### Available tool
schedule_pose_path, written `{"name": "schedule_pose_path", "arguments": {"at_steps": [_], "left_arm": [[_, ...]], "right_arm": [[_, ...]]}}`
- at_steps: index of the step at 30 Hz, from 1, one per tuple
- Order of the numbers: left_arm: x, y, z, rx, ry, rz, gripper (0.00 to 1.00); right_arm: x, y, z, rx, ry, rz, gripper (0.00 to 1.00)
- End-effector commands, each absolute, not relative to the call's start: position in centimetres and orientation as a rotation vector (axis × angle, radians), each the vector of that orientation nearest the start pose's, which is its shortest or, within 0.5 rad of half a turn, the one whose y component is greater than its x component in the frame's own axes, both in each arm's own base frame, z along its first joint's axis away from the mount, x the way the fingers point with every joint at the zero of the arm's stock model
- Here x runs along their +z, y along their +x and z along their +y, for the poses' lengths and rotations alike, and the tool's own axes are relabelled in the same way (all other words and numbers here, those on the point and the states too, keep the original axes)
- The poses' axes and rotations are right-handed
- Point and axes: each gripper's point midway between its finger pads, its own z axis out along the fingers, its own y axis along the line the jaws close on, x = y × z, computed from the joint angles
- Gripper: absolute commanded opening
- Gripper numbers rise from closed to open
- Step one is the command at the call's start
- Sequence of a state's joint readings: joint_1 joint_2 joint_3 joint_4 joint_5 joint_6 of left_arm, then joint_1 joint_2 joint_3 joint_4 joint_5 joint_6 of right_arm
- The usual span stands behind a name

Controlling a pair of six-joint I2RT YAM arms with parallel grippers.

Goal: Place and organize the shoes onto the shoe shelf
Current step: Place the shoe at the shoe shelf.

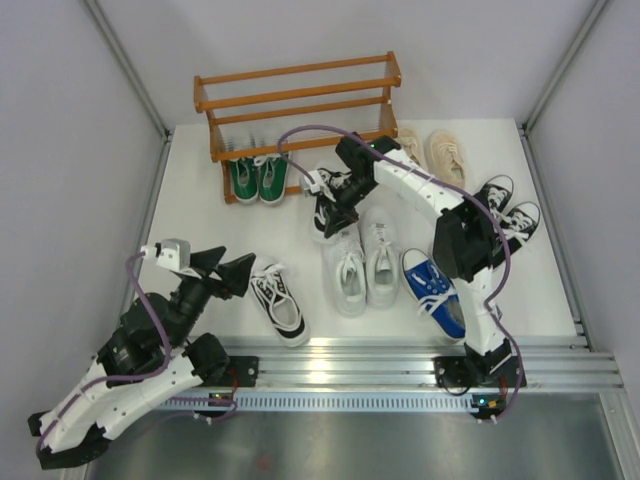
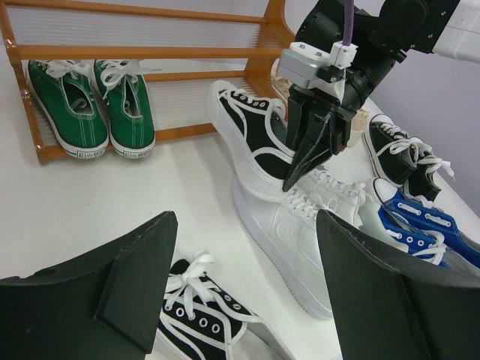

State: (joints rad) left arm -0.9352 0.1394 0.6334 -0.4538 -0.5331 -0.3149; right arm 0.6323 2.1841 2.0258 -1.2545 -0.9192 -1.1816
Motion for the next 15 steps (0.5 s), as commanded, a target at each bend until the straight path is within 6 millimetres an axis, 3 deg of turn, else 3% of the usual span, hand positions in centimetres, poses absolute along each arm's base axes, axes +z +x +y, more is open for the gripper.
{"name": "schedule_pose_path", "arguments": {"at_steps": [1, 15], "left_arm": [[29.4, 17.0, -9.3, -0.576, 0.035, 1.542, 0.80], [29.4, 17.0, -9.3, -0.575, 0.030, 1.541, 0.80]], "right_arm": [[17.7, 33.0, 36.2, 1.003, -1.942, 1.351, 0.03], [15.9, 39.8, 32.7, 0.809, -1.894, 1.452, 0.07]]}}
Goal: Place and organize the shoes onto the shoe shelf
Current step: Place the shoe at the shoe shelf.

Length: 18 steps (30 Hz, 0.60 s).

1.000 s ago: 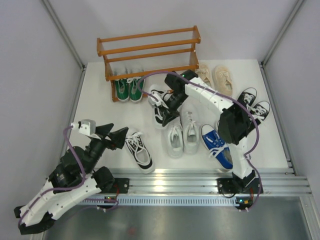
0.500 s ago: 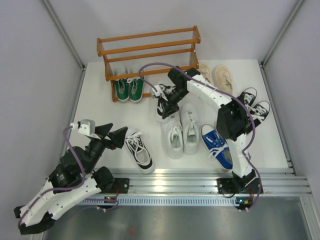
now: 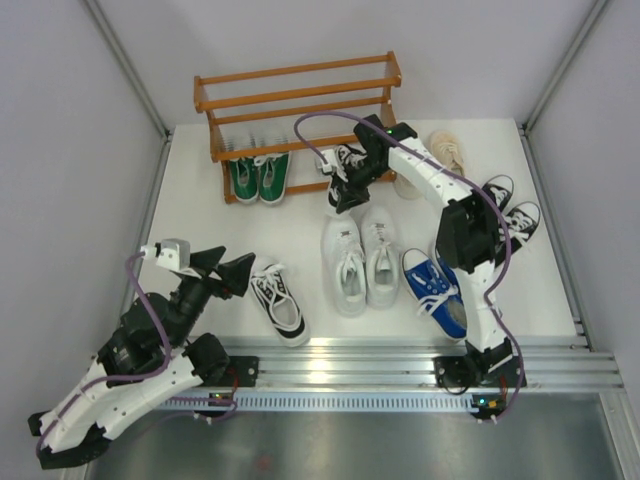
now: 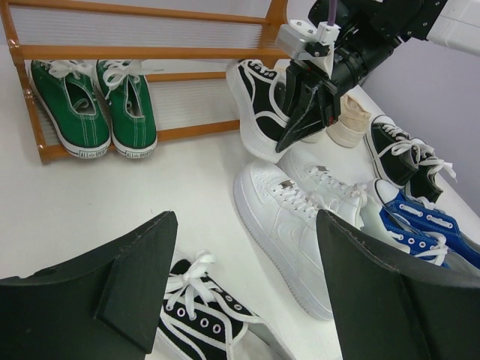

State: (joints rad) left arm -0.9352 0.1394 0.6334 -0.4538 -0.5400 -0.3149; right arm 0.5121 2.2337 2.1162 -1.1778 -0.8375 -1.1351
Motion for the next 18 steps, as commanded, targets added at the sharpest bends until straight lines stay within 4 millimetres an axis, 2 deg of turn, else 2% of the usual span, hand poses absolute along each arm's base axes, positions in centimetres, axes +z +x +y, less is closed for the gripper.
{"name": "schedule_pose_path", "arguments": {"at_steps": [1, 10, 18], "left_arm": [[29.3, 17.0, -9.3, -0.574, 0.031, 1.542, 0.80], [29.3, 17.1, -9.3, -0.569, 0.031, 1.544, 0.80], [29.3, 17.1, -9.2, -0.568, 0.029, 1.544, 0.80]], "right_arm": [[15.8, 40.2, 32.4, 0.790, -1.898, 1.452, 0.08], [13.3, 42.0, 30.4, 0.675, -1.954, 1.500, 0.11], [12.7, 43.8, 29.2, 0.593, -1.950, 1.528, 0.18]]}}
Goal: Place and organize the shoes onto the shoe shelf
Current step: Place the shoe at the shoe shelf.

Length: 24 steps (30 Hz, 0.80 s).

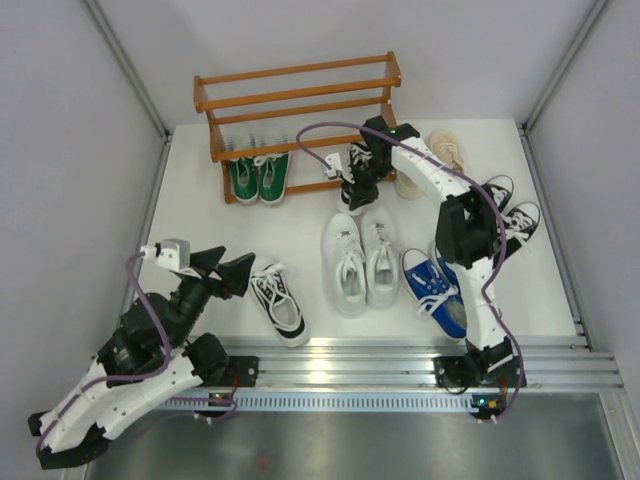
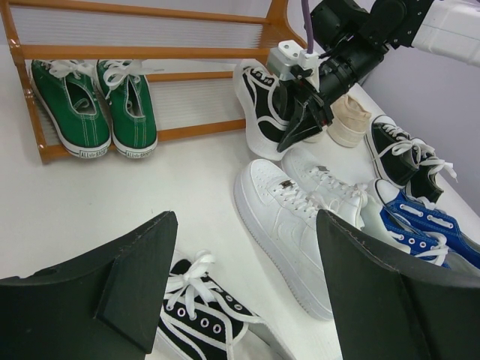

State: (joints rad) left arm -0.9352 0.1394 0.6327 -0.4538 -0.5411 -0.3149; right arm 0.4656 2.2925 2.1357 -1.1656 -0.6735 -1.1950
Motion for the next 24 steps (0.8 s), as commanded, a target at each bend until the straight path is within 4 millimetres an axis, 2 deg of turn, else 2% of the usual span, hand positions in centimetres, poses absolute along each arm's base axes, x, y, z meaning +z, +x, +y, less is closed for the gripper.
{"name": "schedule_pose_path", "arguments": {"at_steps": [1, 10, 20, 24], "left_arm": [[29.2, 17.1, -9.3, -0.565, 0.031, 1.548, 0.80], [29.1, 17.1, -9.3, -0.565, 0.034, 1.550, 0.80], [29.1, 17.1, -9.5, -0.571, 0.040, 1.549, 0.80], [29.2, 17.0, -9.5, -0.576, 0.040, 1.547, 0.80]], "right_arm": [[12.7, 44.0, 29.1, 0.585, -1.951, 1.528, 0.19], [12.0, 44.7, 28.2, 0.520, -1.946, 1.579, 0.29], [12.4, 45.8, 26.4, 0.394, -1.917, 1.635, 0.45], [13.1, 46.3, 25.8, 0.358, -1.862, 1.670, 0.46]]}}
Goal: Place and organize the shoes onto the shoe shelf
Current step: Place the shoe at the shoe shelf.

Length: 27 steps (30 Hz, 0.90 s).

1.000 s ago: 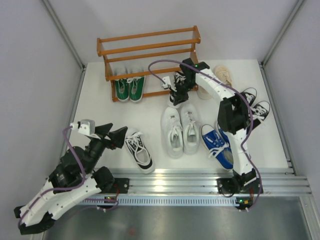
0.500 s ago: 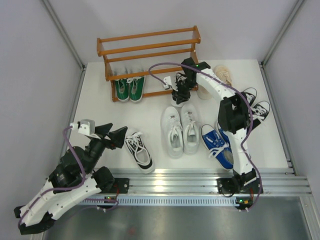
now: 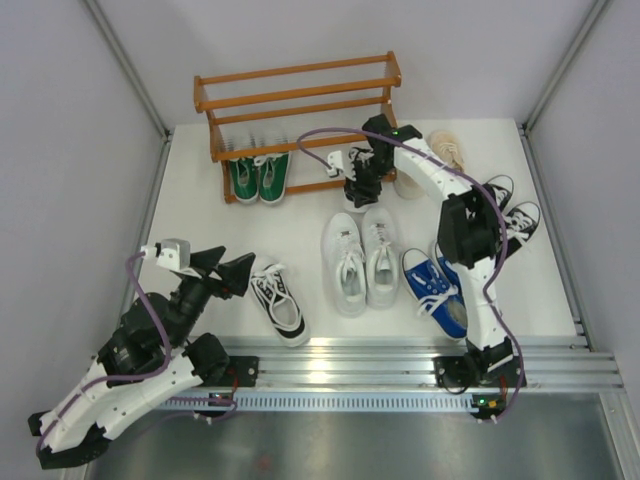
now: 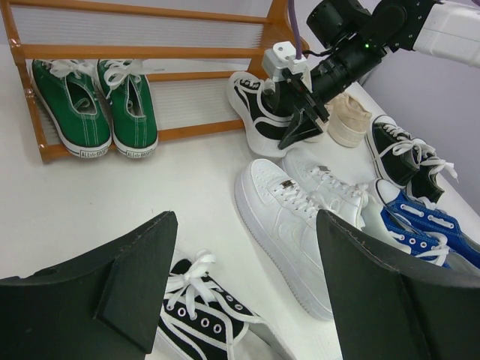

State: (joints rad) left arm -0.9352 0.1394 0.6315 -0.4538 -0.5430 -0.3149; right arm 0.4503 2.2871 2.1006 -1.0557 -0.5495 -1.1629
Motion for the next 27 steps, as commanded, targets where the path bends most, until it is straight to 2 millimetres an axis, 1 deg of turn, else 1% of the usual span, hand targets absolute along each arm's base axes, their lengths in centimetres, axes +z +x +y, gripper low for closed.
{"name": "schedule_pose_path", "arguments": {"at_steps": [1, 3, 5, 7, 8, 10, 11, 12, 13, 14, 15, 17, 19, 21, 23, 24, 25, 26, 27], "left_arm": [[29.2, 17.0, -9.5, -0.578, 0.041, 1.547, 0.80], [29.3, 17.0, -9.5, -0.580, 0.041, 1.545, 0.80], [29.3, 16.9, -9.5, -0.583, 0.043, 1.545, 0.80], [29.3, 16.9, -9.5, -0.584, 0.044, 1.545, 0.80], [29.3, 16.9, -9.6, -0.585, 0.046, 1.545, 0.80], [29.4, 16.9, -9.6, -0.590, 0.046, 1.541, 0.80], [29.4, 16.9, -9.6, -0.589, 0.047, 1.542, 0.80], [29.4, 16.8, -9.5, -0.592, 0.045, 1.538, 0.80], [29.4, 16.8, -9.5, -0.593, 0.046, 1.538, 0.80], [29.5, 16.8, -9.5, -0.597, 0.043, 1.535, 0.80], [29.5, 16.8, -9.5, -0.595, 0.042, 1.536, 0.80], [29.5, 16.7, -9.4, -0.596, 0.041, 1.534, 0.80], [29.6, 16.7, -9.4, -0.599, 0.041, 1.531, 0.80], [29.6, 16.7, -9.5, -0.601, 0.043, 1.531, 0.80], [29.6, 16.7, -9.5, -0.602, 0.043, 1.530, 0.80], [29.6, 16.7, -9.4, -0.601, 0.044, 1.530, 0.80], [29.6, 16.7, -9.5, -0.601, 0.046, 1.532, 0.80], [29.6, 16.7, -9.5, -0.602, 0.045, 1.532, 0.80], [29.6, 16.7, -9.5, -0.603, 0.044, 1.530, 0.80]], "right_arm": [[13.4, 46.4, 25.5, 0.349, -1.845, 1.676, 0.45], [13.8, 46.6, 24.9, 0.329, -1.817, 1.691, 0.46], [14.4, 46.6, 24.3, 0.315, -1.795, 1.693, 0.47], [14.6, 46.4, 23.9, 0.309, -1.784, 1.704, 0.49], [14.7, 46.6, 23.7, 0.297, -1.776, 1.707, 0.52], [14.6, 46.6, 23.3, 0.284, -1.767, 1.722, 0.63], [14.6, 46.9, 23.1, 0.260, -1.761, 1.722, 0.65], [14.9, 47.0, 23.1, 0.252, -1.751, 1.718, 0.66], [14.5, 46.9, 23.0, 0.258, -1.735, 1.743, 0.66], [14.6, 47.0, 22.8, 0.255, -1.723, 1.746, 0.66], [14.8, 47.4, 22.6, 0.232, -1.703, 1.747, 0.65], [15.2, 47.5, 22.3, 0.223, -1.660, 1.769, 0.62], [15.6, 46.9, 22.1, 0.242, -1.653, 1.774, 0.60], [16.0, 46.0, 22.5, 0.284, -1.651, 1.751, 0.60], [17.0, 44.7, 23.0, 0.341, -1.635, 1.715, 0.61], [18.1, 44.1, 23.3, 0.370, -1.615, 1.700, 0.63], [18.1, 43.2, 23.5, 0.413, -1.617, 1.700, 0.66], [18.6, 42.7, 24.0, 0.454, -1.600, 1.689, 0.70], [19.5, 42.1, 24.2, 0.491, -1.558, 1.698, 0.71]]}}
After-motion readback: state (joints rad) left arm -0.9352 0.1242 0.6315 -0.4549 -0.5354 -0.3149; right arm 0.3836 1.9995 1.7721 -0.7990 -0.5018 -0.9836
